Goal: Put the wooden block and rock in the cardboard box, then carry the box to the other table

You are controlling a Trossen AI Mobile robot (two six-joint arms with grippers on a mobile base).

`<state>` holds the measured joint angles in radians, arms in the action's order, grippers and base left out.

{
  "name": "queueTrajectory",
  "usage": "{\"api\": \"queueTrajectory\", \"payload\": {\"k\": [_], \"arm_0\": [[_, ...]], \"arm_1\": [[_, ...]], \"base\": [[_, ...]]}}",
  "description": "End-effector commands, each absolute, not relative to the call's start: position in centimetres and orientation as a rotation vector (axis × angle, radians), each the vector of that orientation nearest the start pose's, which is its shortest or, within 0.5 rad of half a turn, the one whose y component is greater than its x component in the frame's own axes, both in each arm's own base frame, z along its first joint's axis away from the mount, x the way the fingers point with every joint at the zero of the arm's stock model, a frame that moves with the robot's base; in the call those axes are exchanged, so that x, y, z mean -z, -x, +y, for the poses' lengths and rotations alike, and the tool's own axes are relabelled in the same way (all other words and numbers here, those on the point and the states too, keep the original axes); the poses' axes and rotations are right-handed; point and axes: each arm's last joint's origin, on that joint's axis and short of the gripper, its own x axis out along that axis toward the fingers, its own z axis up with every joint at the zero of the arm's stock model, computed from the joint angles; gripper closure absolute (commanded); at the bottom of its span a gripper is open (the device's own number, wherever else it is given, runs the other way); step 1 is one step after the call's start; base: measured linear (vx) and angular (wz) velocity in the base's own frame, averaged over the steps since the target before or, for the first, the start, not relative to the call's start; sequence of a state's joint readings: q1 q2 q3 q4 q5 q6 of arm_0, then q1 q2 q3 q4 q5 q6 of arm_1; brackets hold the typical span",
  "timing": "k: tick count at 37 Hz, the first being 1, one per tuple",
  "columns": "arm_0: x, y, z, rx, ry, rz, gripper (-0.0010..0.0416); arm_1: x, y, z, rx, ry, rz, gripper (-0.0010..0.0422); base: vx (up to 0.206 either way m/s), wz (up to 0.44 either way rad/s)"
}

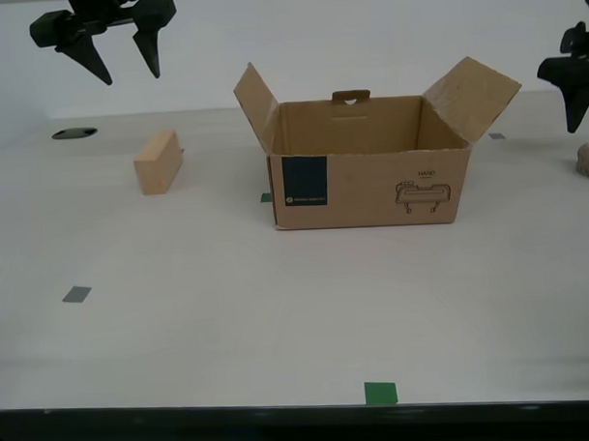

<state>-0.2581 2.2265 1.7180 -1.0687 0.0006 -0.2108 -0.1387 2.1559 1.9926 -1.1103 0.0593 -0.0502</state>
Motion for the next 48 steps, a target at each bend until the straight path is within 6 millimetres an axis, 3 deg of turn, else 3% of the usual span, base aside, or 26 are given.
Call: {"api": "queueTrajectory", "payload": {"k": [1,6,23,37,48], "arm_0": [[-13.4,-41.3,-10.5,0.04,-0.01,1.608,0.0053],[-11.9,-41.6,-10.5,0.066,0.045,1.635,0.0053],[-12.2,-42.5,-10.8,0.074,0.076,1.535,0.0059],[-11.9,-42.7,-11.1,0.074,0.082,1.516,0.0107],[-11.3,-42.3,-11.3,0.076,0.074,1.532,0.0076]], "arm_1": [[-25.1,-44.1,-6.4,0.137,-0.006,1.279,0.0053],[-25.1,-44.1,-6.3,0.137,-0.006,1.281,0.0053],[-25.1,-44.0,-6.3,0.137,-0.007,1.287,0.0053],[-25.1,-44.0,-6.3,0.137,-0.007,1.288,0.0053],[-25.1,-44.0,-6.3,0.137,-0.007,1.288,0.0053]], "base": [[0.0,0.0],[0.0,0.0],[0.0,0.0],[0.0,0.0],[0.0,0.0]]}}
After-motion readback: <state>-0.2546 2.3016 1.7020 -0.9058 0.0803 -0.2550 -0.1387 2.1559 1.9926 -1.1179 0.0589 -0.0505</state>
